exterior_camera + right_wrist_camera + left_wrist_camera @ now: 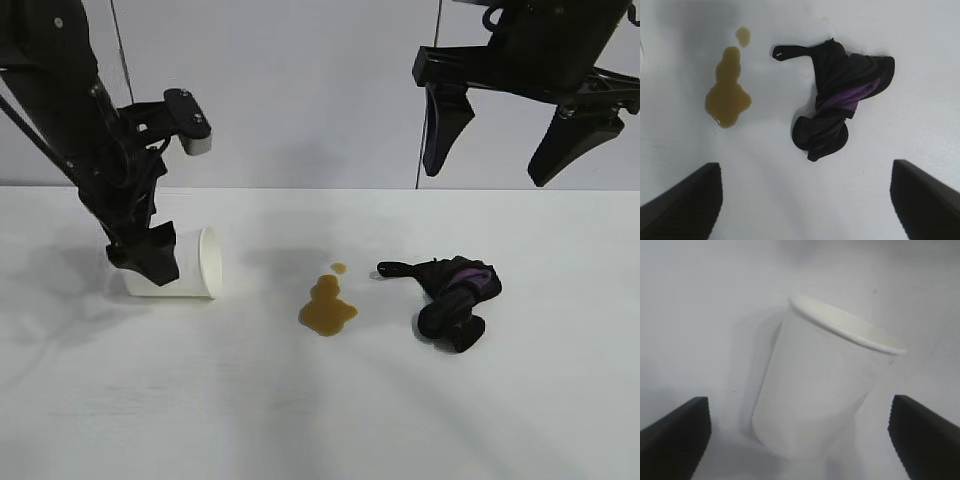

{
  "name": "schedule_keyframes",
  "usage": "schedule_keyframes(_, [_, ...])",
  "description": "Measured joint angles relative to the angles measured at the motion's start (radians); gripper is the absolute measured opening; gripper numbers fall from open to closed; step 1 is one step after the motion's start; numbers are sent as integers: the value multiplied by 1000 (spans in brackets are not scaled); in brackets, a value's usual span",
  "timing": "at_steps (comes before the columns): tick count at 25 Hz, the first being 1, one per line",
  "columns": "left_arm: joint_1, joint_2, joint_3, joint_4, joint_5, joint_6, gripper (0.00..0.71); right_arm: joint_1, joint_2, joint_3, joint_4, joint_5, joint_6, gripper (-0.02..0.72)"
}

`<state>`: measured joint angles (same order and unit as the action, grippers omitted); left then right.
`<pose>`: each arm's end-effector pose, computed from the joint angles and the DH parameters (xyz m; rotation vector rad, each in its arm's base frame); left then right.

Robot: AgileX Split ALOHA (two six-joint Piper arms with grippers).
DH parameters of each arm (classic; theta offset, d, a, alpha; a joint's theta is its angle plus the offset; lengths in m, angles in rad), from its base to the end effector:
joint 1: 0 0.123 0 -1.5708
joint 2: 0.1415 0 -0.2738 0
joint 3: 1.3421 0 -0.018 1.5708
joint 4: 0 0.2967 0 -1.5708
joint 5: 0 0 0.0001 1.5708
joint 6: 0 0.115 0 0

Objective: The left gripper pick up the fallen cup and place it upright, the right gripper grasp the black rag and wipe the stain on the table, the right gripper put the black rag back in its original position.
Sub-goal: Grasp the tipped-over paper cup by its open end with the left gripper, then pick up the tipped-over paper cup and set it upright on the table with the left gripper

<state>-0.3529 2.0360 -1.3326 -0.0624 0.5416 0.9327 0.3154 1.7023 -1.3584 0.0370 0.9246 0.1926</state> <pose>0.4255 -0.1607 0.0859 1.5860 2.2243 0.1068 0.3877 0.1301 0.2224 -0.1471 2.7634 0.1826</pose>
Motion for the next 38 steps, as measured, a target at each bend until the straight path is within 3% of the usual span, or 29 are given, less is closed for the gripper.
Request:
schedule_keyframes(9, [-2, 60, -2, -55, -52, 45, 679, 0, 0, 0, -7, -15, -3, 631])
schedule_keyframes(13, [-2, 62, -2, -126, -65, 94, 600, 0, 0, 0, -8, -33, -3, 631])
schedule_keyframes(17, [-2, 90, -2, -170, -68, 119, 568, 0, 0, 0, -10, -34, -3, 631])
schedule_keyframes(22, [-2, 97, -4, -177, -70, 125, 435, 0, 0, 0, -10, -34, -3, 631])
schedule_keyframes(26, [-2, 72, -7, -233, -71, 140, 414, 0, 0, 0, -10, -33, -3, 631])
schedule_keyframes(29, [7, 36, -7, -342, -50, 211, 413, 0, 0, 0, -10, -32, -3, 631])
schedule_keyframes(32, [37, -9, -7, -548, 9, 368, 413, 0, 0, 0, -10, -31, -3, 631])
schedule_keyframes(35, [104, -49, 5, -825, 103, 584, 413, 0, 0, 0, -10, -31, -3, 631])
schedule_keyframes(38, [196, -60, 49, -1144, 274, 863, 412, 0, 0, 0, -10, -31, -3, 631])
